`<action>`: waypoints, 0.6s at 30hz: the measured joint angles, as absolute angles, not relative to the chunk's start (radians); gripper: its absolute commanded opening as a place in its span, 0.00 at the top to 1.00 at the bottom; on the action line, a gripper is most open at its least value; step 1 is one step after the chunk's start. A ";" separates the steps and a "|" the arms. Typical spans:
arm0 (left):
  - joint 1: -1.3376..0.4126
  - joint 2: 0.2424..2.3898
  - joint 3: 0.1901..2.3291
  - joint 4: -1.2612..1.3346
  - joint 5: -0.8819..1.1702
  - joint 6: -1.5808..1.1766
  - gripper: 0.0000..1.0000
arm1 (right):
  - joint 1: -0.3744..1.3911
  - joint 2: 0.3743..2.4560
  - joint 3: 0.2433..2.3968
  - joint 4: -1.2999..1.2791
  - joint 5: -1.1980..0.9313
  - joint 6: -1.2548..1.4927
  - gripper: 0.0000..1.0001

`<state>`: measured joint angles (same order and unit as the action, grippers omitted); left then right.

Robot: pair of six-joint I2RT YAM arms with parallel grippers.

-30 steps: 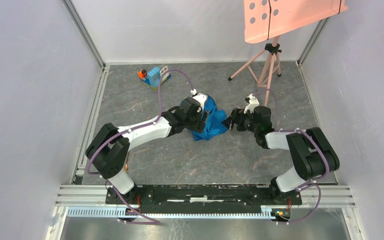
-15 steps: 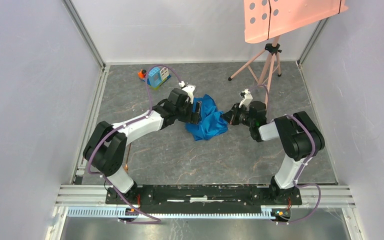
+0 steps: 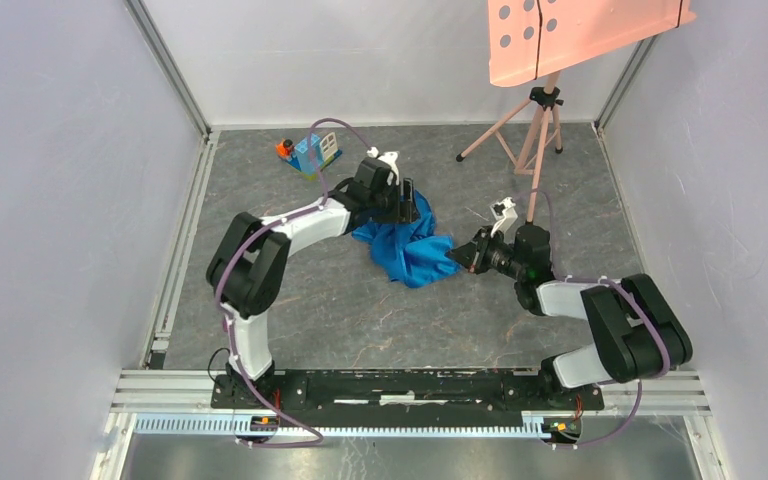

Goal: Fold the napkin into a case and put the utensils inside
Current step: Pick up the crumpled napkin from the center of the board.

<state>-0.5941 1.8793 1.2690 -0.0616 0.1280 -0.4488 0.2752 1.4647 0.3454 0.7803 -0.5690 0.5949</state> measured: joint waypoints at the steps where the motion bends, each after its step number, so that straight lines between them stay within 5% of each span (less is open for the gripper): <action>1: -0.597 1.907 1.293 -0.076 0.122 -0.458 0.47 | 0.275 1.447 0.345 0.770 -0.569 0.594 1.00; 7: -0.595 2.000 1.420 -0.193 0.078 -0.478 0.95 | 0.275 1.354 0.346 0.669 -0.567 0.579 1.00; 18: -0.339 1.897 1.921 -0.336 0.102 -0.484 0.98 | 0.163 1.234 0.879 0.275 -0.477 0.588 1.00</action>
